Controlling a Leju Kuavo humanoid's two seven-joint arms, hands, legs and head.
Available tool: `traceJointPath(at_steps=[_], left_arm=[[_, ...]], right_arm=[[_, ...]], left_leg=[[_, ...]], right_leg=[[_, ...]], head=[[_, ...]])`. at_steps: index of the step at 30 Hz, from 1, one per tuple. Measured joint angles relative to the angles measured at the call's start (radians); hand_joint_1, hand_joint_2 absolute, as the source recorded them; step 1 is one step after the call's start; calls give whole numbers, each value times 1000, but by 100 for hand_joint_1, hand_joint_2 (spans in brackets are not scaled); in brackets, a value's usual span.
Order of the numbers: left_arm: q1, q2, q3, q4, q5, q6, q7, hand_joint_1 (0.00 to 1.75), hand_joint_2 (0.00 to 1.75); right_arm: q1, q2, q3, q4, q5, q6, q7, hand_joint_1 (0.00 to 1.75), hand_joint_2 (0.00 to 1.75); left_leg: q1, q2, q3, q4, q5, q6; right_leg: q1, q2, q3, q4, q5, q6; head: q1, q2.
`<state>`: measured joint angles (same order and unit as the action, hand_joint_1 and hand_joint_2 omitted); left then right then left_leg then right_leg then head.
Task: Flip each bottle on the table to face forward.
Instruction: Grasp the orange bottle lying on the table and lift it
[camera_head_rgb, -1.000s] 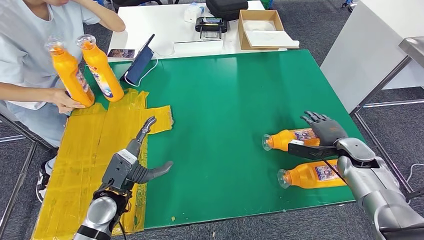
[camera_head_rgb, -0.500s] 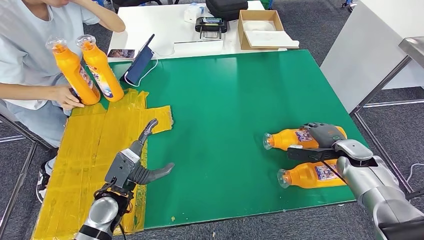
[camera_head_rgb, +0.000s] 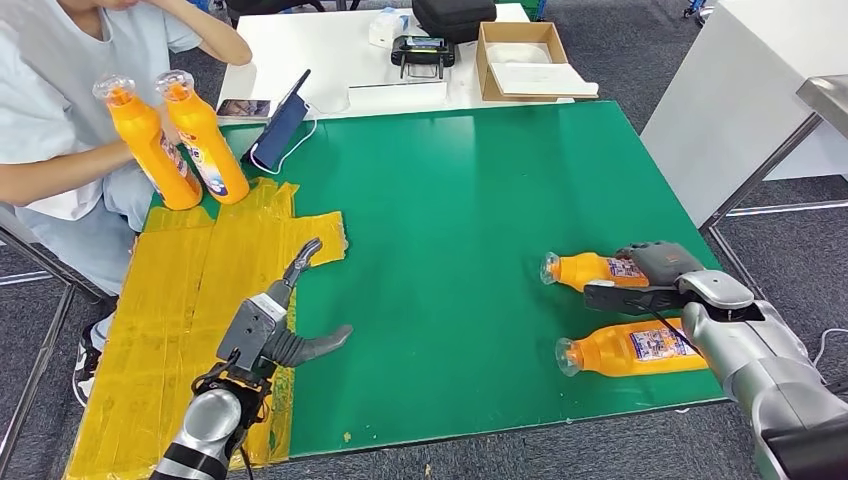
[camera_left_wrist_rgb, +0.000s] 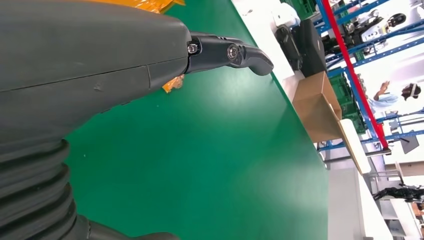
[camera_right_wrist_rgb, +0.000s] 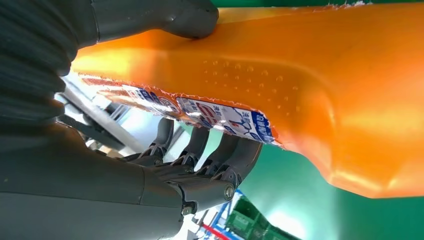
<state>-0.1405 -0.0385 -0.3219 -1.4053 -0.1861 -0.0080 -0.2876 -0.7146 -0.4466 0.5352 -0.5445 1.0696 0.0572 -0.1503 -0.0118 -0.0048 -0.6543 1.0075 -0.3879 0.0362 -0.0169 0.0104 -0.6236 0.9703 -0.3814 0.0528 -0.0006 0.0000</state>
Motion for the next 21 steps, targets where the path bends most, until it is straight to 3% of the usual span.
traceJointPath(at_steps=[7,10,12,14,21], left_arm=[[0,-2,0,3,0,0,0,0,175],[-1,-5,0,6,1,0,0,0,175],[-2,-5,0,10,1,0,0,0,175],[-2,-5,0,11,0,2,0,0,175],[-2,-6,-1,11,-9,18,4,0,175]], right_arm=[[-1,0,17,14,16,-31,41,126,175],[-2,2,23,20,17,-35,48,88,175],[-3,4,26,25,18,-38,52,38,175],[-2,7,26,29,18,-41,56,3,175],[15,18,30,43,17,-57,67,0,175]], left_leg=[[0,0,1,0,0,0],[0,0,3,0,0,0],[0,0,4,0,0,0],[0,0,5,0,0,0],[0,-1,5,0,1,2]], right_leg=[[0,0,2,0,0,0],[0,0,3,0,0,0],[0,0,4,0,0,0],[0,0,5,0,0,0],[0,-1,5,0,0,1]], head=[[0,0],[0,0],[0,0],[0,0],[0,0]])
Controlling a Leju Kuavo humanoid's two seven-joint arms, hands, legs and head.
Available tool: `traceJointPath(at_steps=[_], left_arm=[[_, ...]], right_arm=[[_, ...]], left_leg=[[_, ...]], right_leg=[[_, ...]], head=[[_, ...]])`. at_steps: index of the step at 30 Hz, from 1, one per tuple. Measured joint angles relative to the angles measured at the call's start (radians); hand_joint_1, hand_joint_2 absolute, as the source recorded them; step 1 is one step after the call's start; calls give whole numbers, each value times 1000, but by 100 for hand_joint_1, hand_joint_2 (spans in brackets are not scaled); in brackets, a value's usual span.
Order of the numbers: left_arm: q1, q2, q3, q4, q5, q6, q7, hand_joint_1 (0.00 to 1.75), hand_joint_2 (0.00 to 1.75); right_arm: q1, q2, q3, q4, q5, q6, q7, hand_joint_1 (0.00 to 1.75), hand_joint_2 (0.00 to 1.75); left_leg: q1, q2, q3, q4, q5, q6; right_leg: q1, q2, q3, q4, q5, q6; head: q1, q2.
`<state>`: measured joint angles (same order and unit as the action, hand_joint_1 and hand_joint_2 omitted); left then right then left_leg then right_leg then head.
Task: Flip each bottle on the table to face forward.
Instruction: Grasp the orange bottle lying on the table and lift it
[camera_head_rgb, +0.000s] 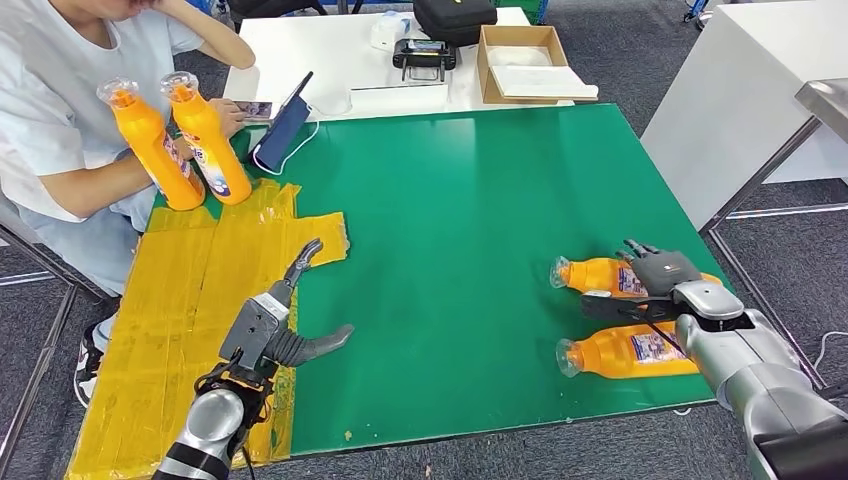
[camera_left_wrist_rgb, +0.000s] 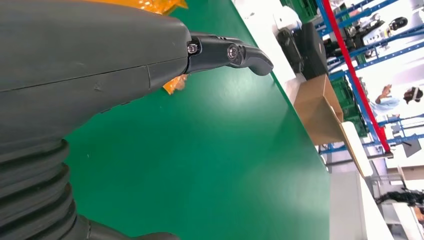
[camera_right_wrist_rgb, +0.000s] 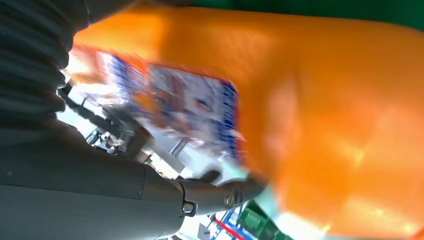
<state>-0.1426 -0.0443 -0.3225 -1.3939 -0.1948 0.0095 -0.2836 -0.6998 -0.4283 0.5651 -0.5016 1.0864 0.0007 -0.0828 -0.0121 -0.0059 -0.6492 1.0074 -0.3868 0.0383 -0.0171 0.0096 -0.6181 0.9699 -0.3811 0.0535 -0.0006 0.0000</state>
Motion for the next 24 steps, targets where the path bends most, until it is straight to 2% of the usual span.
traceJointPath(at_steps=[10,22,23,24], left_arm=[[0,-5,-14,0,-84,64,5,0,175],[0,-9,-25,0,-90,70,6,0,175],[0,-9,-26,0,-90,70,6,0,175],[0,-9,-26,0,-90,70,6,0,175]], right_arm=[[17,7,0,14,4,-11,15,0,175],[20,9,-4,19,7,-11,16,0,175],[20,9,-4,20,8,-11,16,6,175],[20,9,-4,20,8,-10,16,28,175]], left_leg=[[0,0,0,0,0,0],[0,0,2,0,0,0],[0,0,2,0,0,0],[0,0,2,0,0,0]], right_leg=[[0,0,-1,0,0,0],[0,0,1,0,0,0],[0,0,1,0,0,0],[0,0,1,0,0,0]], head=[[0,0],[0,0],[0,0],[0,0]])
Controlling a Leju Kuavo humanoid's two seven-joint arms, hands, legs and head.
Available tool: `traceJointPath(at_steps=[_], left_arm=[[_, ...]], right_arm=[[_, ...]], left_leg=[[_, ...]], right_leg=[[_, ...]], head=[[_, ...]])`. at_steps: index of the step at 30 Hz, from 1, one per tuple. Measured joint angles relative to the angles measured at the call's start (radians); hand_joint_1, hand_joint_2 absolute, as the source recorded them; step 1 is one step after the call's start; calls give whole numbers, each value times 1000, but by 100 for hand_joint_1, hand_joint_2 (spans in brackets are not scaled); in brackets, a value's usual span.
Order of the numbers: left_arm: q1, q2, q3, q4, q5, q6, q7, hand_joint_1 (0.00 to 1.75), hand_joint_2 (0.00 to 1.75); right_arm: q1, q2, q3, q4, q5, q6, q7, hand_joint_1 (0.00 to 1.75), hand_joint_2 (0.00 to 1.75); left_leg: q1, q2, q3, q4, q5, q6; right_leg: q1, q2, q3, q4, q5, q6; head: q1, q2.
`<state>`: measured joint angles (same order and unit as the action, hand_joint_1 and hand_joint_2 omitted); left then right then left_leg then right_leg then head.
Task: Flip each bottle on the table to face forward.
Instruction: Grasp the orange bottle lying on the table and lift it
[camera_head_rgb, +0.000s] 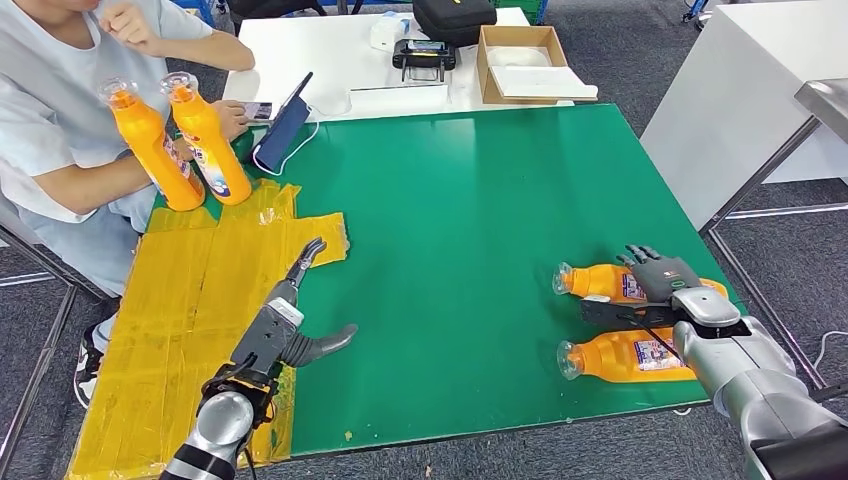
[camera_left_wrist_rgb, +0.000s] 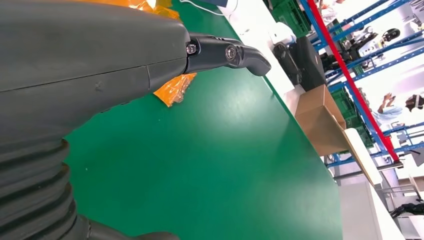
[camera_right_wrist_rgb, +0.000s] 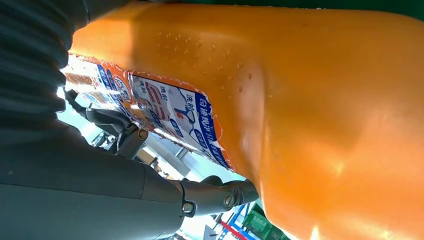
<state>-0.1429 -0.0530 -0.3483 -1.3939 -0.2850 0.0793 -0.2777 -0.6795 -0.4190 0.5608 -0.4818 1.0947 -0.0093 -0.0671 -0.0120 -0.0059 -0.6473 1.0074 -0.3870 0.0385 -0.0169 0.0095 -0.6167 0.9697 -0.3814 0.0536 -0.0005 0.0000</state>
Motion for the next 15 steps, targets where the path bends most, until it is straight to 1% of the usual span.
traceJointPath(at_steps=[2,3,4,5,6,8,9,10,12,13,14,15], left_arm=[[0,0,0,0,0,0,0,0,175],[0,0,0,0,0,0,0,0,175],[0,0,0,0,0,0,0,0,175],[-1,0,0,0,0,0,0,0,175],[-1,0,-1,0,0,0,0,0,175],[-2,0,-1,0,0,0,0,0,175],[-2,0,-1,0,0,0,0,0,175],[-2,0,-1,0,0,0,0,0,175],[-3,0,-1,0,0,0,0,0,175],[-3,0,-1,0,0,0,0,0,175],[-3,0,-1,1,0,-1,0,0,175],[-4,0,-1,2,0,-1,0,0,175]], right_arm=[[0,0,-1,1,0,3,0,97,175],[0,0,-1,1,0,4,0,125,175],[0,0,-2,2,0,6,0,137,175],[0,0,-2,2,1,6,0,136,175],[1,0,-2,3,2,7,0,130,175],[1,0,-2,3,2,8,0,110,175],[1,1,-2,4,2,8,0,105,175],[2,1,-2,5,2,8,0,108,175],[2,2,-3,5,2,9,0,140,175],[2,2,-3,6,2,9,0,153,175],[1,2,-3,6,2,9,0,162,175],[1,3,-4,6,2,10,0,167,175]], left_leg=[[0,0,0,0,0,0],[0,0,0,0,0,0],[0,0,1,0,0,0],[0,0,1,0,0,0],[0,0,1,0,0,0],[0,0,2,0,0,0],[0,0,2,0,0,0],[0,0,2,0,0,0],[0,0,3,0,0,0],[0,0,3,0,0,0],[0,0,3,0,0,0],[0,0,3,0,0,0]], right_leg=[[0,0,0,0,0,0],[0,0,0,0,0,0],[0,0,1,0,0,0],[0,0,1,0,0,0],[0,0,1,0,0,0],[0,0,1,0,0,0],[0,0,2,0,0,0],[0,0,2,0,0,0],[0,0,2,0,0,0],[0,0,2,0,0,0],[0,0,3,0,0,0],[0,0,3,0,0,0]], head=[[0,0],[0,0],[0,0],[0,0],[0,0],[0,0],[0,0],[0,0],[0,0],[0,0],[0,0],[0,0]])
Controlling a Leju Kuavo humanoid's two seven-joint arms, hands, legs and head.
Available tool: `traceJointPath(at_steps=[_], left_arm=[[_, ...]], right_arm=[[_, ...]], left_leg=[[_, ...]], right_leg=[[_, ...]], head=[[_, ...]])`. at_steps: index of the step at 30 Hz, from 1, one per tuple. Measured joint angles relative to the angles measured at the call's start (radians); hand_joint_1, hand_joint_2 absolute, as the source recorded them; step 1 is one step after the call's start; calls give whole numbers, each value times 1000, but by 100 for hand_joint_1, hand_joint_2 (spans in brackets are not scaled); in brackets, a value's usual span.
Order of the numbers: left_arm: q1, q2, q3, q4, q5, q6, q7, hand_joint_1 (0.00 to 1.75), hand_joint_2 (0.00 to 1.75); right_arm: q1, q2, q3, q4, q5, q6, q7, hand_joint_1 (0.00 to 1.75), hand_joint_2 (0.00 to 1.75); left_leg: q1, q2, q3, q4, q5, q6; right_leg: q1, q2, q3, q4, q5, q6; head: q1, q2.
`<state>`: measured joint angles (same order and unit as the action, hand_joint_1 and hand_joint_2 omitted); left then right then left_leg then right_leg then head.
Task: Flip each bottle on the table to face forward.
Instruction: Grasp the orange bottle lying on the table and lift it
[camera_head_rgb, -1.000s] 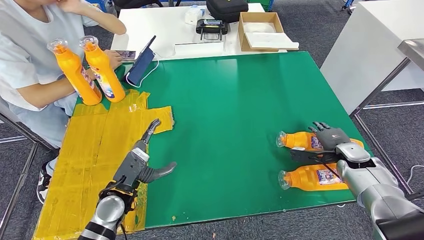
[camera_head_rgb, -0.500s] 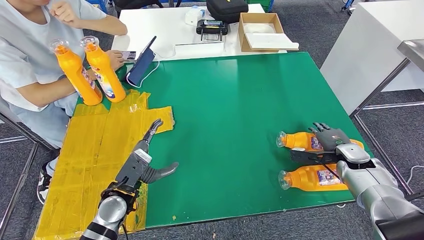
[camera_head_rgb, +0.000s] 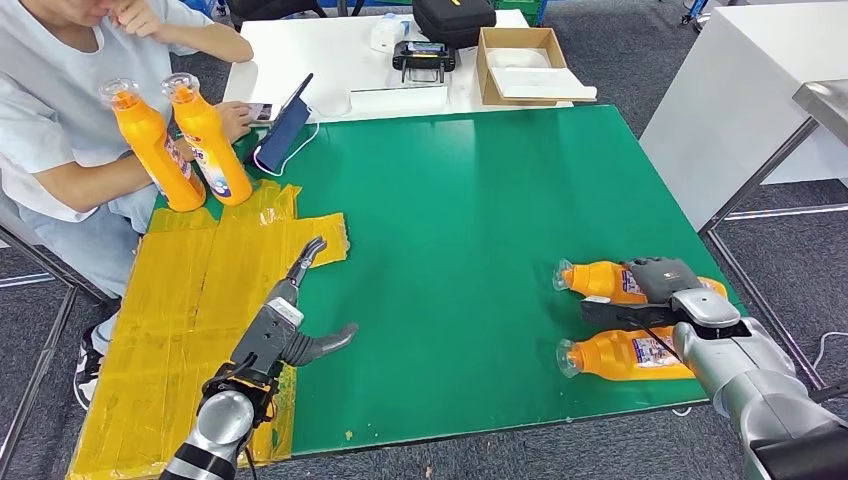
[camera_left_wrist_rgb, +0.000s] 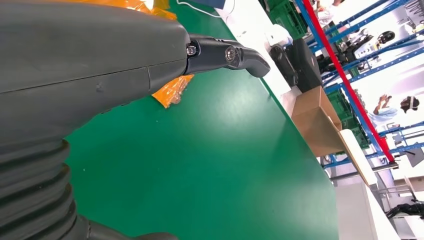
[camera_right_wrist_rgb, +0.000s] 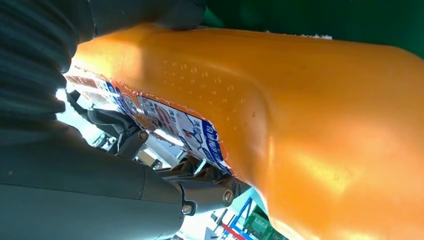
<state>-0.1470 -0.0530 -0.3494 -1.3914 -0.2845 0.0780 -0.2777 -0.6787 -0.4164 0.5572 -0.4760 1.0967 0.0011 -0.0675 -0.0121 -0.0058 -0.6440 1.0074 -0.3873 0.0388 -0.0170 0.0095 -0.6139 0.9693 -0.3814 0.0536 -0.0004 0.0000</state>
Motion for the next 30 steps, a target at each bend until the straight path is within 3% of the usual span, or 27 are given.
traceJointPath(at_steps=[19,22,30], left_arm=[[-13,0,-1,14,5,-6,-1,0,175],[-13,0,-1,13,5,-8,2,0,175],[3,-5,0,-11,3,-27,34,0,175]], right_arm=[[-10,8,-14,8,9,8,3,175,175],[-2,17,-16,9,30,-50,32,175,175],[87,87,-111,-71,144,-331,171,175,175]], left_leg=[[0,0,0,0,0,0],[0,1,0,0,-1,0],[0,2,-2,0,0,0]], right_leg=[[0,0,1,0,0,0],[0,0,1,0,0,0],[0,1,-2,0,2,-1]], head=[[0,0],[0,0],[0,0]])
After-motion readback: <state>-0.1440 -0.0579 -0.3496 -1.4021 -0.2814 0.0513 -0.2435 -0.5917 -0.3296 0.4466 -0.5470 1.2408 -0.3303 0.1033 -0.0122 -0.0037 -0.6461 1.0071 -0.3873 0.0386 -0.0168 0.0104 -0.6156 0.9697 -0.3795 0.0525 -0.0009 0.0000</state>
